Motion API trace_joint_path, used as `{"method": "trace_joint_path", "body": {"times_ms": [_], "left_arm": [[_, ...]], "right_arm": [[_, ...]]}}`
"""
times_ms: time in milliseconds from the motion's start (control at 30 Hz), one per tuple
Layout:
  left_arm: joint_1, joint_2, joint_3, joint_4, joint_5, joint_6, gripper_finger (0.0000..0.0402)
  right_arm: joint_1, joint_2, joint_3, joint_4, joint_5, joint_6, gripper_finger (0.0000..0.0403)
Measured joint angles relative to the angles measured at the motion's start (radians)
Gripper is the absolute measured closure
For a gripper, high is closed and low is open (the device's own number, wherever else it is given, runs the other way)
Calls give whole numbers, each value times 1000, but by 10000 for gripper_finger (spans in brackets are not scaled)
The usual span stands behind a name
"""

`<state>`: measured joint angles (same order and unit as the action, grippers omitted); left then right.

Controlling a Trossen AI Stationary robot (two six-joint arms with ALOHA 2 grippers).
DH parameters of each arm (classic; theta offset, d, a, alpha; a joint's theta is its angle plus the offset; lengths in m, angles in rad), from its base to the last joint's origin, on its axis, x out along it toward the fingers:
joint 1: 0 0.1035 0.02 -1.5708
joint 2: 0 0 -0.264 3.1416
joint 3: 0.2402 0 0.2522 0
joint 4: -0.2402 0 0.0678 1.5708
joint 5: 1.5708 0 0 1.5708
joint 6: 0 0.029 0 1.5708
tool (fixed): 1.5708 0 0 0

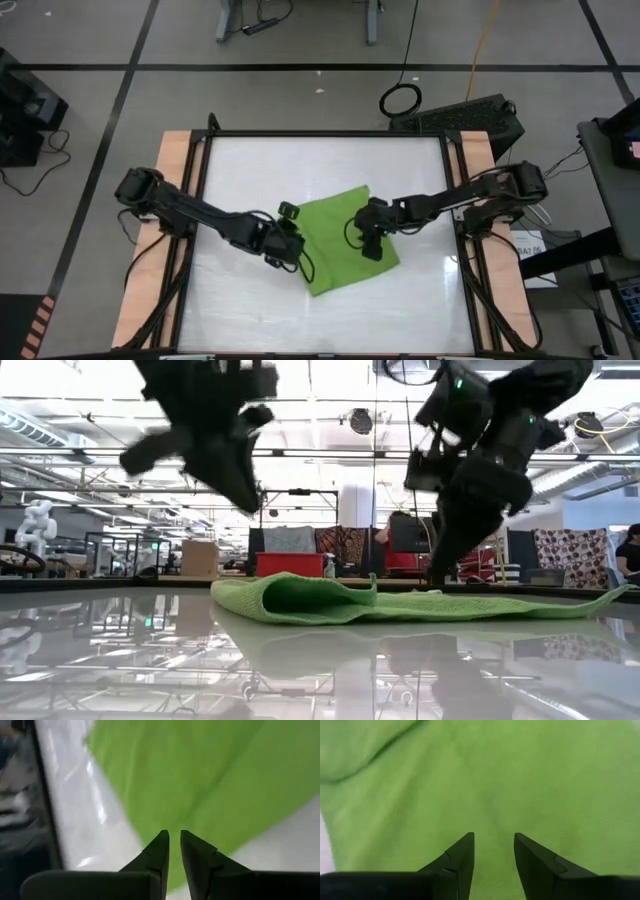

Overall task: Roll towel
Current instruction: Roll the green microfiber cloth

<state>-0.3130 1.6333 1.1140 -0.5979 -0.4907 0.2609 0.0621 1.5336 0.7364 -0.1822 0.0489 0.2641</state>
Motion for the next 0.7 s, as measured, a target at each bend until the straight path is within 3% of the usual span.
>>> {"method": "trace_joint_path", "body": {"times_ms": [100,333,700], "left_arm": [[0,4,-8,134,104,11,346],[33,141,-11,352,283,11,346],[72,237,-11,334,321,-39,346]], "right_arm": [[-18,-37,0,-6,58,-90,274],[-103,-15,3,36,-16,-240,274],[-204,4,2,42,-25,-302,274]]}}
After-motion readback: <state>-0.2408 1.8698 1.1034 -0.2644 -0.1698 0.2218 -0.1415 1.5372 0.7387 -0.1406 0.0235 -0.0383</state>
